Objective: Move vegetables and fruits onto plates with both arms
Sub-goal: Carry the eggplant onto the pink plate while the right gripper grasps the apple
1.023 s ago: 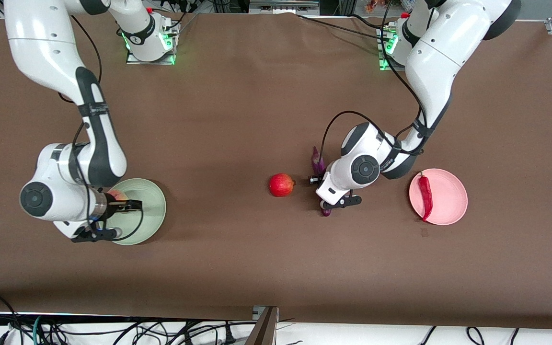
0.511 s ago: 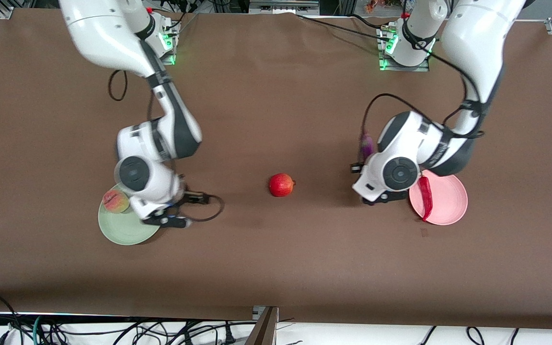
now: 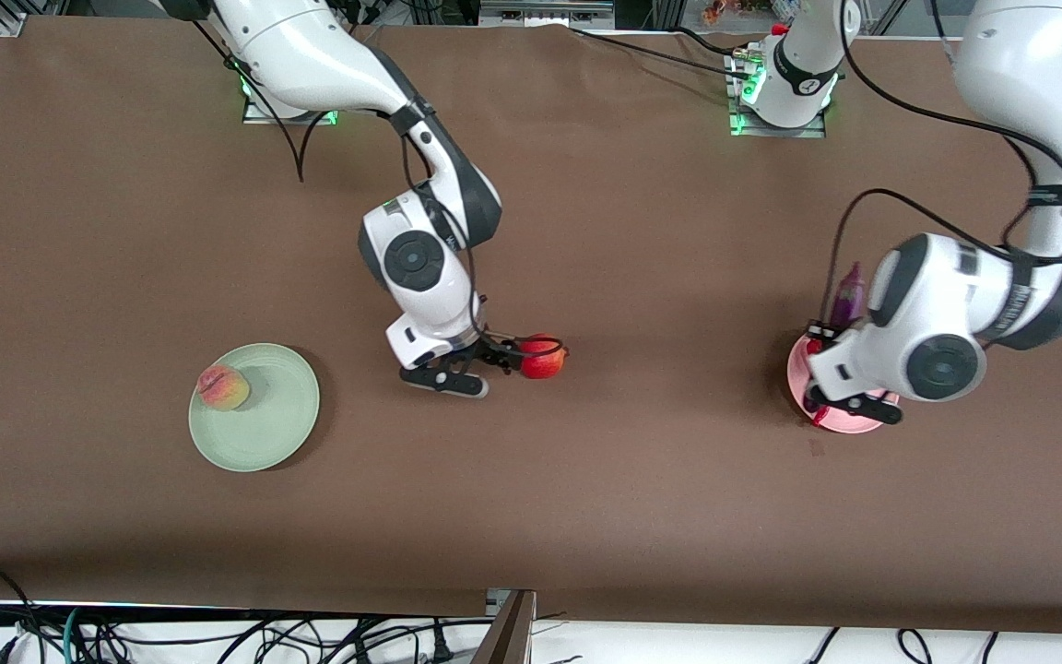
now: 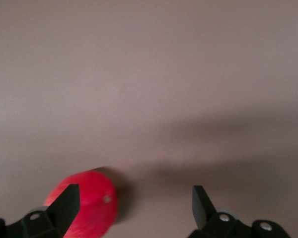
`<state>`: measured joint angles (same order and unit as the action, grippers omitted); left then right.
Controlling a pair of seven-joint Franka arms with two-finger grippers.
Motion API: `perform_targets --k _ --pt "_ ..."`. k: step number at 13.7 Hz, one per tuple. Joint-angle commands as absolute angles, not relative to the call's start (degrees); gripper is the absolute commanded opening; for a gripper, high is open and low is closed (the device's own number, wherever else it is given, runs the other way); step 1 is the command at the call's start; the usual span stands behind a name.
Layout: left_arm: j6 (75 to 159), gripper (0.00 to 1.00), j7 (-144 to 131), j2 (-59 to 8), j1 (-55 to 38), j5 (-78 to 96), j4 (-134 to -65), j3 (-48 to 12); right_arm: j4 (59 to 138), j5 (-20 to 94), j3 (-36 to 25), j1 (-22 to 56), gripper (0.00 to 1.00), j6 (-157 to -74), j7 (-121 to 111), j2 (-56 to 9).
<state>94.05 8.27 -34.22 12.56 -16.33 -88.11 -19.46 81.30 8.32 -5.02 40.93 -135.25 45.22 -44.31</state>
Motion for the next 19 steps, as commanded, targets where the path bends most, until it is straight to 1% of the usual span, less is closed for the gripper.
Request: perform_targets --k 1,4,5,6,7,10,13,15,17,18,19 --pt "95.17 0.08 17.81 -37.17 15.9 -16.44 -87.45 -20.39 81.3 8.44 -5.19 43.94 1.0 -140.86 48.94 -46.05" --pt "102.64 0.1 29.15 -39.9 18.27 -13.8 -87.71 -20.39 81.3 8.35 -5.19 45.61 1.0 -143.26 52.73 -47.02" --pt "102.92 0.19 30.92 -40.69 19.41 -13.71 -87.63 -20.39 81.3 8.26 -5.19 45.88 1.0 -143.26 52.91 -47.2" --pt "102.83 0.93 31.02 -40.78 19.68 -13.36 -87.63 -20.39 81.3 8.17 -5.27 46.14 1.0 -143.35 52.82 -47.72" --pt "102.57 1.0 31.37 -40.78 19.86 -12.23 -87.71 -20.39 81.21 7.91 -5.27 46.14 1.0 -143.44 52.82 -48.25" --pt "102.57 1.0 31.03 -40.34 19.77 -11.95 -87.45 -20.57 81.21 7.74 -5.27 46.23 1.0 -148.0 52.73 -49.65" --pt "102.22 1.0 30.59 -39.99 20.04 -9.59 -87.36 -20.57 80.95 7.47 -5.27 46.32 1.0 -148.36 52.73 -50.27" --pt "100.12 1.0 28.84 -37.19 19.86 -6.86 -86.67 -20.74 80.42 7.38 -5.36 46.32 1.0 -148.36 52.82 -50.71" --pt "94.43 1.0 26.38 -34.38 18.81 -8.08 -83.6 -21.18 80.33 7.3 -5.45 46.32 1.0 -148.45 52.82 -50.89" --pt "91.96 1.0 26.02 -31.84 18.63 -8.17 -82.8 -21.27 80.33 7.29 -5.45 46.32 1.0 -148.53 52.82 -50.8" --pt "91.41 1.0 25.41 -29.38 18.63 -8.26 -82.01 -21.27 80.33 7.29 -5.45 46.32 1.0 -149.41 52.82 -50.89"
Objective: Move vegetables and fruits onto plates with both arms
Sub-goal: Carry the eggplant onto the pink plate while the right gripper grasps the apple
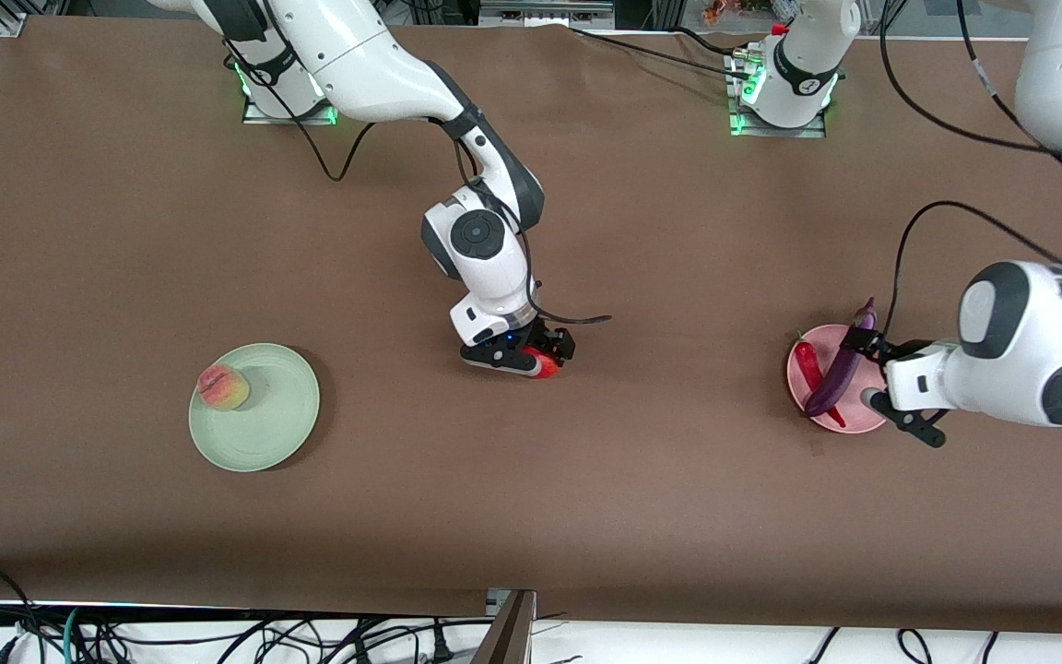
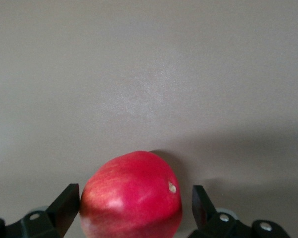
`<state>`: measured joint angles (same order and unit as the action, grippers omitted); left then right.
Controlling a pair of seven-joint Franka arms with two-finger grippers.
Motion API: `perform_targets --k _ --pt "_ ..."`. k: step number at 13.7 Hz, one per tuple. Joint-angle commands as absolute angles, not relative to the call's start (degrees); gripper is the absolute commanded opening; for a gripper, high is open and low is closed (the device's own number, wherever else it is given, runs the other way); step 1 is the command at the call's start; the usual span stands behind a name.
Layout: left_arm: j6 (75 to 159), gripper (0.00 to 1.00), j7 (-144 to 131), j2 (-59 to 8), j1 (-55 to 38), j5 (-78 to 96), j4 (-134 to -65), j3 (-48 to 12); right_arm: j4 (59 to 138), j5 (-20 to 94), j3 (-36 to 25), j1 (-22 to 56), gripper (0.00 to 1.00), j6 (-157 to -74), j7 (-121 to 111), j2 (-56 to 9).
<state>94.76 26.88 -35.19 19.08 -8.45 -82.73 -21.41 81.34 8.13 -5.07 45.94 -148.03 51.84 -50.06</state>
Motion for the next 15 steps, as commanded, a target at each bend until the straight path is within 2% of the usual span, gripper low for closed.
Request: perform_targets --k 1,3,5,7,9,11,12,13,15 --pt "91.06 1.0 25.31 -26.75 18.63 -8.26 -81.31 -21.27 80.33 7.21 -5.45 46.32 1.0 -150.2 52.74 -51.06" --pt "91.14 1.0 24.27 -21.65 18.2 -8.7 -80.95 -21.44 80.33 6.94 -5.45 46.32 0.98 -150.73 52.82 -51.33" --pt "91.06 1.0 19.19 -19.26 18.02 -8.0 -78.68 -21.53 80.33 6.86 -5.54 46.32 0.83 -150.73 52.39 -51.33" --pt "87.13 1.0 17.58 -18.63 16.88 -8.7 -74.11 -21.8 80.33 6.94 -5.54 46.14 0.62 -150.73 50.81 -51.33" --pt "85.78 1.0 15.4 -17.94 16.7 -10.1 -74.0 -21.8 80.33 6.94 -5.62 45.88 0.42 -150.73 49.84 -51.33" --pt "86.92 1.0 5.51 -15.13 12.51 -9.76 -75.75 -17.61 80.33 6.94 -5.89 45.36 0.42 -150.03 49.48 -50.1" --pt "87.62 1.0 2.32 -13.64 5.69 -9.58 -77.24 -10.01 80.33 7.03 -5.89 44.13 0.42 -148.64 48.79 -48.62" --pt "89.54 1.0 1.33 -11.1 1.45 -9.58 -79.95 -5.23 80.33 7.21 -5.8 42.56 0.42 -145.32 46.95 -47.3" --pt "100.13 1.0 1.23 0.72 -0.08 -7.4 -94.92 -3.96 80.33 7.82 -5.71 39.83 0.42 -137.33 40.55 -44.22"
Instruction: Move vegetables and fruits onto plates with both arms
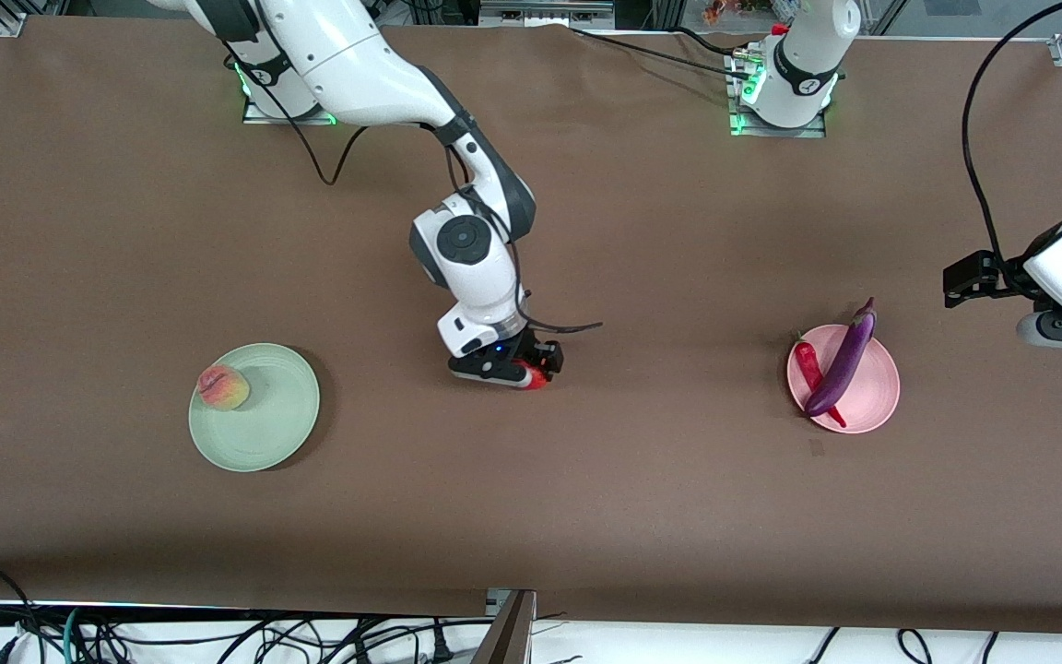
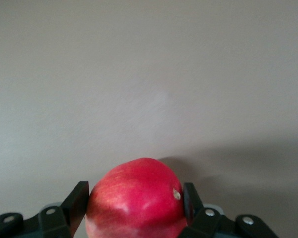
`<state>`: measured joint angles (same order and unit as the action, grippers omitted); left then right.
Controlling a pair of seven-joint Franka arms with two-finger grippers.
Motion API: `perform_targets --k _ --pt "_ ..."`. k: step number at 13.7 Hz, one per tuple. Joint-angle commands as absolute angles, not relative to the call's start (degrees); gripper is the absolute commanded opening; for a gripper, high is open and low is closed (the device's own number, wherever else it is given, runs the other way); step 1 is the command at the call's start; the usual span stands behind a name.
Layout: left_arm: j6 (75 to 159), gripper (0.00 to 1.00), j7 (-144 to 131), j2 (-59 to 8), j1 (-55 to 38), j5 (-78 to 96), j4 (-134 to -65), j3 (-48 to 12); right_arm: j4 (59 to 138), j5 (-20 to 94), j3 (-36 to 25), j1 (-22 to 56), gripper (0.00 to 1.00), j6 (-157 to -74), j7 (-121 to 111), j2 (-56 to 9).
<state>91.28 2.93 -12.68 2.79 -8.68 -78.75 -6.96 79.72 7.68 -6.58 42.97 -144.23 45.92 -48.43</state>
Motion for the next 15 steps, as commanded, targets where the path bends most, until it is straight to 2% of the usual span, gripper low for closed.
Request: perform_targets --k 1,2,5,7,15 --pt "105.07 1.0 1.23 4.97 -0.96 -6.08 -100.84 -3.0 80.33 7.91 -5.63 37.99 0.42 -133.37 37.3 -42.9" --pt "105.46 1.0 1.4 5.18 -1.49 -5.8 -101.77 -1.94 80.42 8.0 -5.63 36.05 0.43 -129.76 34.13 -41.41" --pt "97.5 1.0 1.14 2.64 -0.62 -3.79 -98.27 -1.58 80.42 8.09 -5.62 29.11 0.44 -120.0 23.15 -38.94" --pt "96.94 1.0 0.36 2.46 -0.26 -1.86 -98.09 -1.58 80.68 8.0 -5.98 25.51 0.44 -115.68 16.3 -38.67" --pt "96.59 1.0 -1.14 1.49 -0.53 -1.76 -96.33 -2.2 82.53 7.82 -5.98 12.49 0.44 -112.67 -3.77 -40.86"
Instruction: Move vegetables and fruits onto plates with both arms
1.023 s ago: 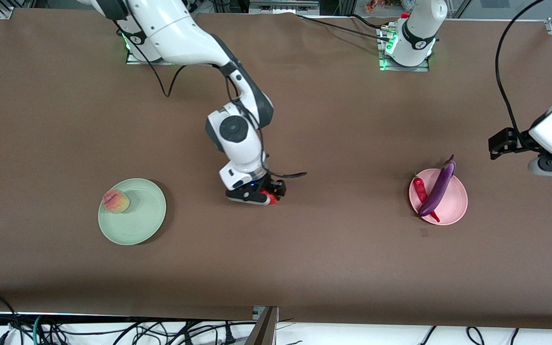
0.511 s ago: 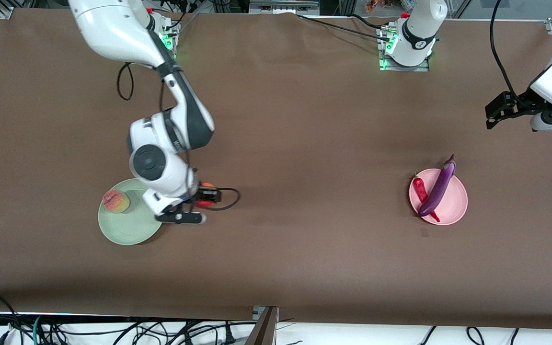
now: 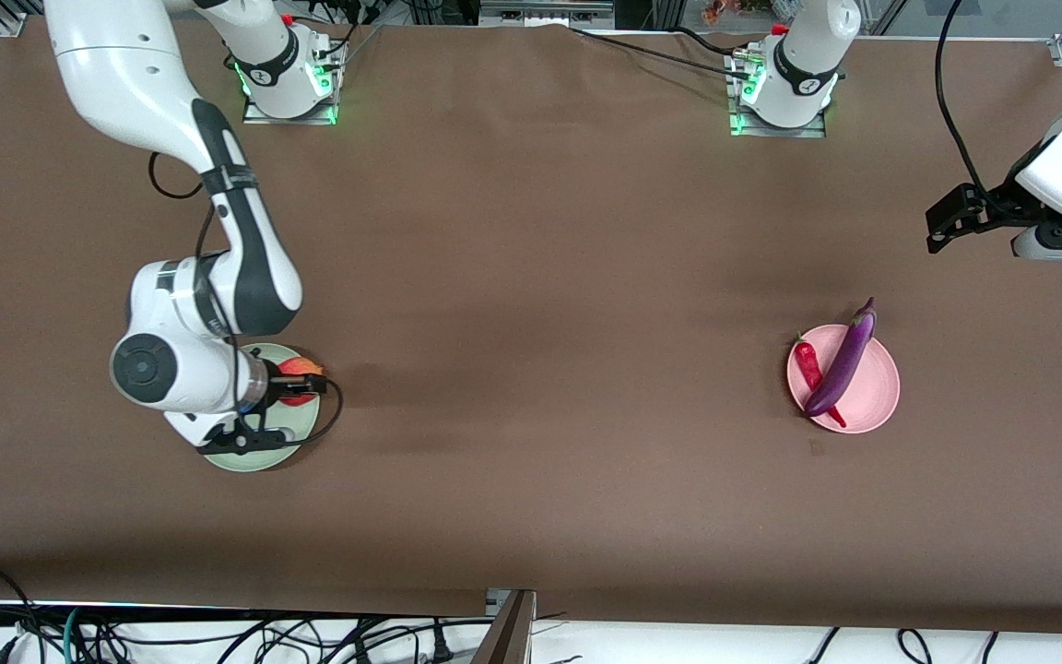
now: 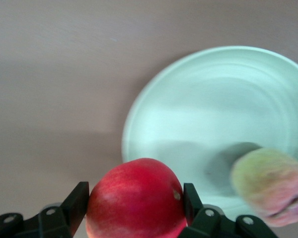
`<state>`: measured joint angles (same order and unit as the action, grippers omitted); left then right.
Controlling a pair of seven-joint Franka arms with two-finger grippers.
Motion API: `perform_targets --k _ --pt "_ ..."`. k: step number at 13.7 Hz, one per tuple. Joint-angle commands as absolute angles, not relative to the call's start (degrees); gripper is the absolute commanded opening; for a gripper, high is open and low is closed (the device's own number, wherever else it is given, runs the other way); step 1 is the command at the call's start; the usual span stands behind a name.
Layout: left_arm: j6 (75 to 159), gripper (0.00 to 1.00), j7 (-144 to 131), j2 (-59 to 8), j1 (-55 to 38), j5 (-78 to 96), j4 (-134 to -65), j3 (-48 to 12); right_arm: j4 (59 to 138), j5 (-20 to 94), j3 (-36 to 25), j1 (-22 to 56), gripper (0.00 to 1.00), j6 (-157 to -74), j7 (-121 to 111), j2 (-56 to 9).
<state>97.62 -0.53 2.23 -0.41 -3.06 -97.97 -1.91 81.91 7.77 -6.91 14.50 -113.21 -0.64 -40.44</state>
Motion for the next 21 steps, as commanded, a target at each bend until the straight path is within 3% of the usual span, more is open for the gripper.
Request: perform_targets --k 1,6,7,8,11,21 --pt "96.5 1.0 -1.14 1.49 -0.53 -1.84 -96.33 -2.2 82.53 7.82 -5.98 12.13 0.44 -113.11 -3.78 -41.48" --pt "96.5 1.0 -1.23 1.49 -0.97 -1.85 -96.33 -2.29 82.44 7.21 -5.98 10.37 0.46 -115.14 -3.87 -44.38" --pt "96.5 1.0 -1.23 1.49 -1.05 -1.85 -96.33 -2.29 82.53 7.56 -5.98 10.2 0.76 -115.48 -3.78 -44.56" --pt "96.5 1.0 -1.23 1.49 -0.97 -1.85 -96.33 -2.29 82.44 7.73 -5.98 10.2 1.0 -115.4 -3.69 -44.56" --pt "96.5 1.0 -1.06 1.49 -0.97 -1.85 -96.33 -2.29 81.91 7.04 -5.98 10.55 1.0 -113.3 -3.78 -41.85" --pt "96.5 1.0 -0.97 1.49 -0.97 -2.2 -96.24 -2.29 77.96 5.2 -10.46 10.11 1.0 -85.89 -3.43 -26.04"
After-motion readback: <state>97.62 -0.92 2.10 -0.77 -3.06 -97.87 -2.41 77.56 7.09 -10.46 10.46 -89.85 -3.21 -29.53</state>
